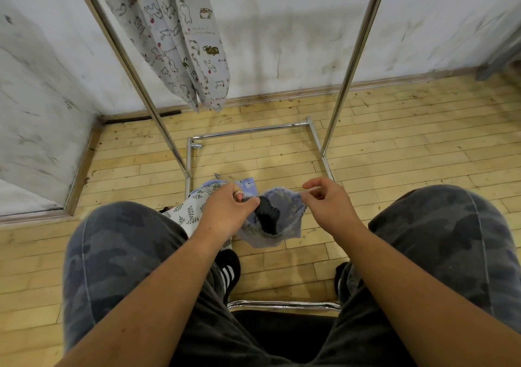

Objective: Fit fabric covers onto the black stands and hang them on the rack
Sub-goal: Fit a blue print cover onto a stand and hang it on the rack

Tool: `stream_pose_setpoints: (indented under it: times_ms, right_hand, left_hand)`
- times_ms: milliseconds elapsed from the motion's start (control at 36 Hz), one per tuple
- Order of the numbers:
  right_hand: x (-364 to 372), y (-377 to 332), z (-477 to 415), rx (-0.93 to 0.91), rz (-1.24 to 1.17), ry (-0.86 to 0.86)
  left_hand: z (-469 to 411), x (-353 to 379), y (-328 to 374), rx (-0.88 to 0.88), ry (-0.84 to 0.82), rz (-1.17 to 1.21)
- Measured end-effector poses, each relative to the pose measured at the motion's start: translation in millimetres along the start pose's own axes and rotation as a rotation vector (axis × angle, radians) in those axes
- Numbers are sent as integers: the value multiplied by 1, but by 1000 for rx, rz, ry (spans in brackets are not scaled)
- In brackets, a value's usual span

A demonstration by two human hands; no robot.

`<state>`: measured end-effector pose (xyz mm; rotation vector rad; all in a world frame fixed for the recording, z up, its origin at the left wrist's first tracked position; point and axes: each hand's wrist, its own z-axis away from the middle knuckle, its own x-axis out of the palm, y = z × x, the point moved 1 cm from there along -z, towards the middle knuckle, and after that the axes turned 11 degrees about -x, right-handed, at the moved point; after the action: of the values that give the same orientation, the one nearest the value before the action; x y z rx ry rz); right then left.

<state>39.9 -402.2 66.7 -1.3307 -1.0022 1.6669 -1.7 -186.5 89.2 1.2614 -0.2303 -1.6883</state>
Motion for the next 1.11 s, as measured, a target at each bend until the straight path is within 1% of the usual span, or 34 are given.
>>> stream_pose_setpoints:
  times_ms: [139, 250, 333, 639, 806, 1111]
  right_hand:
    - [3, -11, 5, -41, -81, -84]
    - [7, -14, 9, -114, -69, -189]
    - [8, -16, 11, -165, -69, -229]
    - [11, -27, 17, -247, -89, -298]
    - [10, -29, 17, -232, -133, -290]
    - [8, -34, 16, -183, -258, -297]
  left_hand:
    - [1, 5, 0, 21, -12, -36]
    - [4, 7, 1, 39, -18, -79]
    - [3, 8, 1, 56, -11, -101]
    - [2, 14, -3, 69, 20, -181]
    - [0, 15, -5, 29, 51, -151]
    - [-3, 15, -6, 42, 67, -158]
